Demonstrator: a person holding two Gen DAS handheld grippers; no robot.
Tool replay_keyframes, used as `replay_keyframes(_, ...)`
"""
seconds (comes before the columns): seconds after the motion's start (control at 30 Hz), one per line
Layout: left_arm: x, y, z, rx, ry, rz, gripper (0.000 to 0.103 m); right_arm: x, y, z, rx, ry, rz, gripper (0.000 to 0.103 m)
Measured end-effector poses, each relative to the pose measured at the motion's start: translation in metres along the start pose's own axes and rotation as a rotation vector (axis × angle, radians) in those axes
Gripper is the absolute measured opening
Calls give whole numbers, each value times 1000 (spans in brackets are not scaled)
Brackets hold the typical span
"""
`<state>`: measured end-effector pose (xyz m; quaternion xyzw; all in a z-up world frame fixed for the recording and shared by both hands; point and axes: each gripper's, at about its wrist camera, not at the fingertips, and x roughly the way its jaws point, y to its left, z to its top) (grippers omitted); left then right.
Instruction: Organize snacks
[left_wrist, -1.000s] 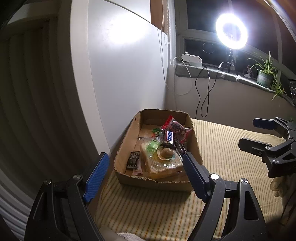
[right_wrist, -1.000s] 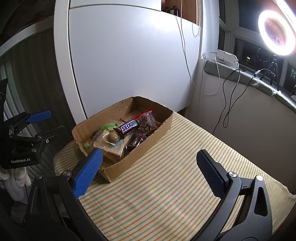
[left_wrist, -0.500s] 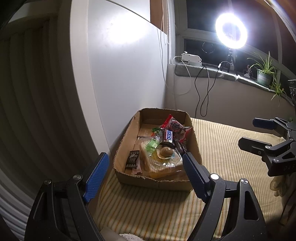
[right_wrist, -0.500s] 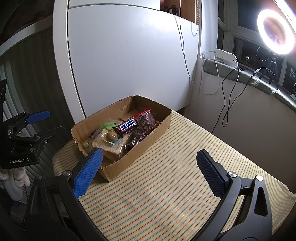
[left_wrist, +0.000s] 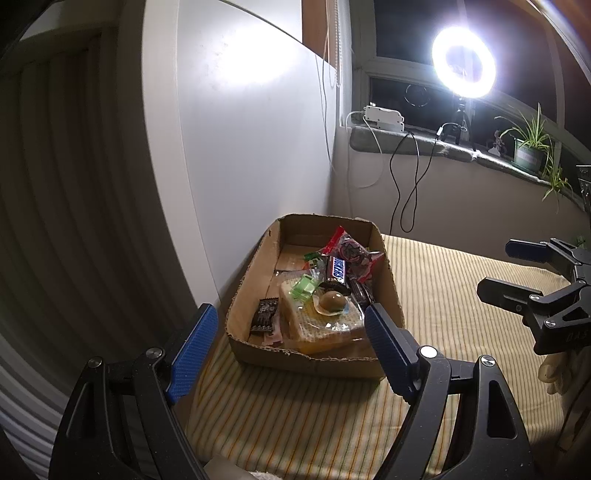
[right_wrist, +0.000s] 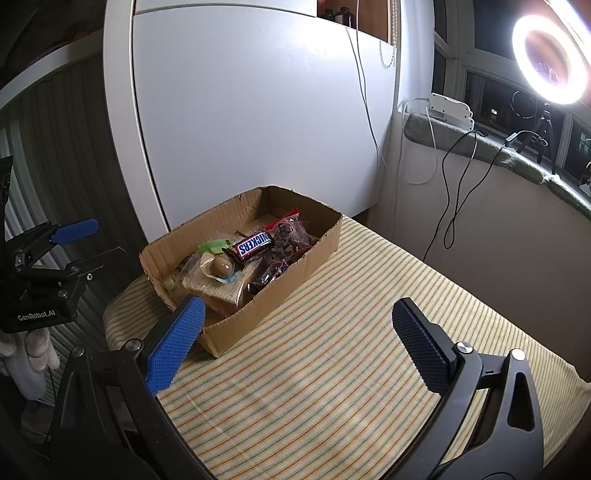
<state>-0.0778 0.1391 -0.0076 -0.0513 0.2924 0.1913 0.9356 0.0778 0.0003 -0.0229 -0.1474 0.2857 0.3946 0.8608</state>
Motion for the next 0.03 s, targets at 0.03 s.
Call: replay_keyframes(0.03, 0, 0, 0, -1, 1, -2, 82, 0, 0, 0, 0, 0, -1, 103)
